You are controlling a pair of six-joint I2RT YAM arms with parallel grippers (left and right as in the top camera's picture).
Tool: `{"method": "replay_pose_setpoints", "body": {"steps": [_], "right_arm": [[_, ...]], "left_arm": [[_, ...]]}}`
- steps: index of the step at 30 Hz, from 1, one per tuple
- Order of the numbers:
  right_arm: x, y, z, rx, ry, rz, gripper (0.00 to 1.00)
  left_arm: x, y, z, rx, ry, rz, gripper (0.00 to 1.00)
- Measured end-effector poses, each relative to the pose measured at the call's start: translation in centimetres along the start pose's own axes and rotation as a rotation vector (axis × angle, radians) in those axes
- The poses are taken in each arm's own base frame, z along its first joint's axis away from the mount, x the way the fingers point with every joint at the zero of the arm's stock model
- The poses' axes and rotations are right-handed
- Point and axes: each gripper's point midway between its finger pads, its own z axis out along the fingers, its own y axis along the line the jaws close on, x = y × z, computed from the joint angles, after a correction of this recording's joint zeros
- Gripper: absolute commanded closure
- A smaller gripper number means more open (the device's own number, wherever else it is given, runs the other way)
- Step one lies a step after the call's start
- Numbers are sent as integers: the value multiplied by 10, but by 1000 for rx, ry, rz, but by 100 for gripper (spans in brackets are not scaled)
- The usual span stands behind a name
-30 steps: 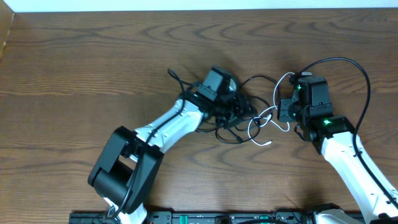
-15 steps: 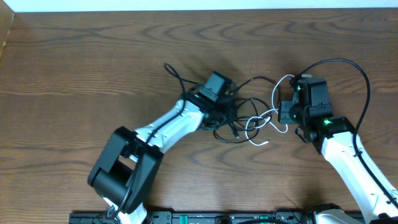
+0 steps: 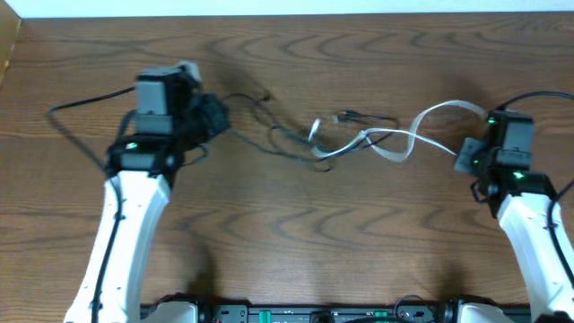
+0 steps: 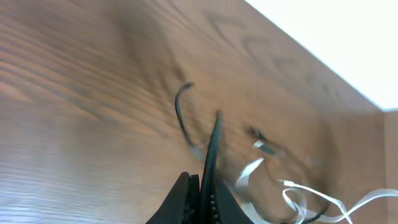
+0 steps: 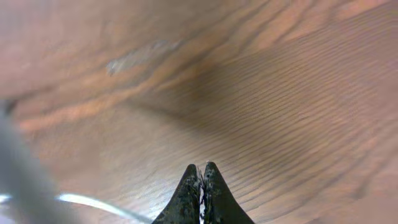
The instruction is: Untangle cables
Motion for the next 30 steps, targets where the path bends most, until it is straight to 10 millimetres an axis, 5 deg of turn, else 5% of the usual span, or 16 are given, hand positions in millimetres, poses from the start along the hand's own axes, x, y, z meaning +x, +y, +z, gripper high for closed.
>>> {"method": "replay_pose_setpoints", "body": {"steps": [7, 15, 20, 25, 30], "right_arm": [[-83, -1, -60, -48, -320, 72, 99], [-147, -11, -107, -26, -632, 151, 99], [-155, -48, -115, 143, -690, 225, 99], [-133, -111, -117, 432, -633, 300, 99], [-116, -149, -121, 584, -585, 344, 99]], "left_arm": [[-3, 24, -11, -61, -3, -51, 92], [11, 38, -13, -132, 43, -73, 92], [19, 69, -20, -302, 48, -81, 92], [6, 100, -33, -493, -39, -61, 92], [-10, 110, -40, -564, -124, -53, 92]]}}
